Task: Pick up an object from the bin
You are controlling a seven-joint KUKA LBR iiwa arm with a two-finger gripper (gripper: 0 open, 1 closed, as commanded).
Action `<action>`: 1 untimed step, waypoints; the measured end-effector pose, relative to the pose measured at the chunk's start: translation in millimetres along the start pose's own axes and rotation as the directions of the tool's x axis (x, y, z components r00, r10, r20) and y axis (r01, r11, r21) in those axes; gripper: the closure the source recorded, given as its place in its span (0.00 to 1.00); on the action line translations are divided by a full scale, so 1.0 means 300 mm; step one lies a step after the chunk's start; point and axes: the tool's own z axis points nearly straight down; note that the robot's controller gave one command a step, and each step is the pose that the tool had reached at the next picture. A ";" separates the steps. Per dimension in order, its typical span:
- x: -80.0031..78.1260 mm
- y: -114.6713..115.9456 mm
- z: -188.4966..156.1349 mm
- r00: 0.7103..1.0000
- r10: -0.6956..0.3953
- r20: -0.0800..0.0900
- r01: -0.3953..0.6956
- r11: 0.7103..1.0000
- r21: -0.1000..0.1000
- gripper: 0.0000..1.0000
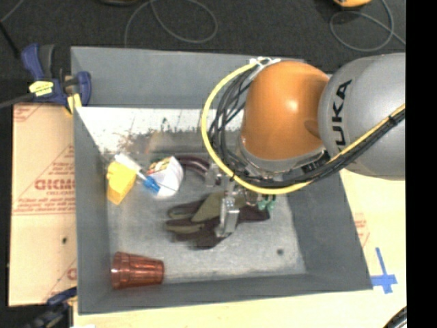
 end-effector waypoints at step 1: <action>0.052 -0.008 0.100 0.997 0.074 0.006 -0.074 0.997 -0.001 0.00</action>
Offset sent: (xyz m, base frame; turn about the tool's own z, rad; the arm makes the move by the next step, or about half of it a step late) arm 0.0112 0.0116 -0.0985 0.1442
